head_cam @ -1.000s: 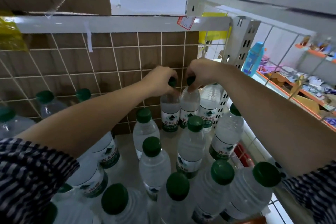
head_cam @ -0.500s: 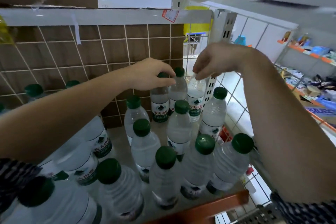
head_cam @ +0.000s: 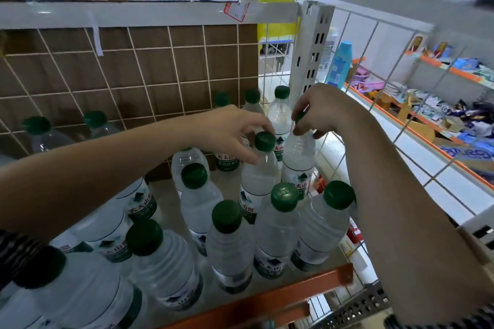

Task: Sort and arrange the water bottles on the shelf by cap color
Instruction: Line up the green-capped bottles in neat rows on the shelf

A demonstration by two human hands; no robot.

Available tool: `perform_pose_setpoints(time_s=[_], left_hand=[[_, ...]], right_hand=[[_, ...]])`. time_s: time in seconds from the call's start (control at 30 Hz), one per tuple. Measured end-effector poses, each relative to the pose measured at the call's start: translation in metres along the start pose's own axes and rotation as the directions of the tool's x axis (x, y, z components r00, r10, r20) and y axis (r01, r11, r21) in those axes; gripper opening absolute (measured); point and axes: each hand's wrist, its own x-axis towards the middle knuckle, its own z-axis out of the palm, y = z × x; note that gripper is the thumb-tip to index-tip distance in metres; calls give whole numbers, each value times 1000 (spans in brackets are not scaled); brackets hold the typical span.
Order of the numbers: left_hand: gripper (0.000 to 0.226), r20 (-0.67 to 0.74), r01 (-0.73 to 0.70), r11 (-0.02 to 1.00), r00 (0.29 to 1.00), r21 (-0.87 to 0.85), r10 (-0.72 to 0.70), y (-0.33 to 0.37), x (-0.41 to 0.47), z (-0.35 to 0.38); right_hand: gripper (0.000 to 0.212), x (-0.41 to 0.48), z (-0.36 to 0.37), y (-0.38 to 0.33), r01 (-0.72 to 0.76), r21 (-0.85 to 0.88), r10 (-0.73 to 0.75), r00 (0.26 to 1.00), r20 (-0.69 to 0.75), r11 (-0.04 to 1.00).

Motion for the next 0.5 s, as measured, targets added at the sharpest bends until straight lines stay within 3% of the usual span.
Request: perform_pose_setpoints(time_s=[0.13, 0.33, 0.5], left_hand=[[49, 4, -1, 997, 1000, 77, 1, -1, 10, -12], [47, -229, 144, 974, 968, 175, -102, -8, 33, -25], [49, -341, 233, 930, 931, 283, -129, -20, 51, -20]], right_hand=[[28, 7, -4, 0, -1, 60, -1, 1000, 28, 998], [33, 21, -11, 8, 22, 170, -12, 998, -59, 985], [47, 30, -4, 7, 102, 85, -97, 993, -70, 991]])
